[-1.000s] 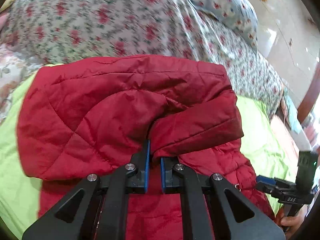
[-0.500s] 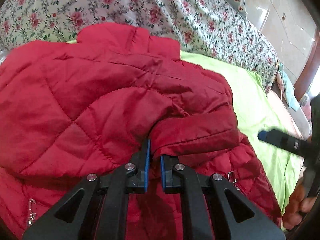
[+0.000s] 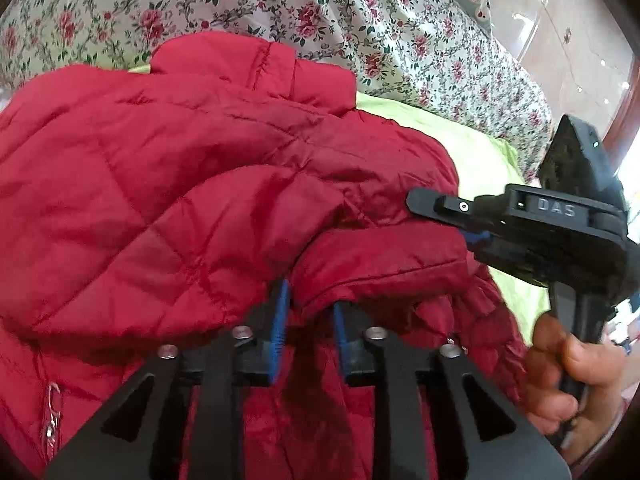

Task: Fold large clothes

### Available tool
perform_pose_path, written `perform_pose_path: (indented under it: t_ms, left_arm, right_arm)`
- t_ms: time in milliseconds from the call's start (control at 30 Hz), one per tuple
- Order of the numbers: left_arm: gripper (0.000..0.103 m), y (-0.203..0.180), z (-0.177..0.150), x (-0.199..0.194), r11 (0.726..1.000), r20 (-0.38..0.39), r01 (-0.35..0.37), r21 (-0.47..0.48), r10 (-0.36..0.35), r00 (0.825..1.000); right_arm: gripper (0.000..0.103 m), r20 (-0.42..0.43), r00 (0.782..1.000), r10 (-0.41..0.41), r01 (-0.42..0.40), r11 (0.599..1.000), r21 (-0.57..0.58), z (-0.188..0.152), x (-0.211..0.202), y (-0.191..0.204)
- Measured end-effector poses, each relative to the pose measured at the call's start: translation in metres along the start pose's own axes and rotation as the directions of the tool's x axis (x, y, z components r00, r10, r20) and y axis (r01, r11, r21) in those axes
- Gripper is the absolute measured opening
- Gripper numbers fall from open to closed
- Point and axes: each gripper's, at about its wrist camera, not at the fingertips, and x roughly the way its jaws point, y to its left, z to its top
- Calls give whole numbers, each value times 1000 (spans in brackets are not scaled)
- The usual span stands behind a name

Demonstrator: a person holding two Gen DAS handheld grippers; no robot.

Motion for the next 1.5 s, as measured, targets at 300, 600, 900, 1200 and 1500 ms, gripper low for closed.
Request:
perform_pose_path:
  t_ms: [300,600,900,1200,1500]
  left_arm:
    - [34,12,-2,-45,1000,36,-1,21,0,999]
    - [34,77,47,-60,984,95,-171,-53,175,980]
    - [34,133,42,-4,972,-23,-192,-133,191,981]
    - [34,124,40,5,958,-15,-255,-130,255,967]
    - [34,122,42,-1,956,-35,-268,-124,266,963]
  right_arm:
    - [9,81,996,-48,53,997,-59,0,-33,3]
    - [9,94,977,-191,200,975,-99,5,-35,-11]
    - [21,92,964,-251,260,959,-109,0,-26,-18]
    - [35,277,930,-243,333,877,-348,-19,-47,69]
    - [31,95,891,-443,445,813,-376,-19,47,30]
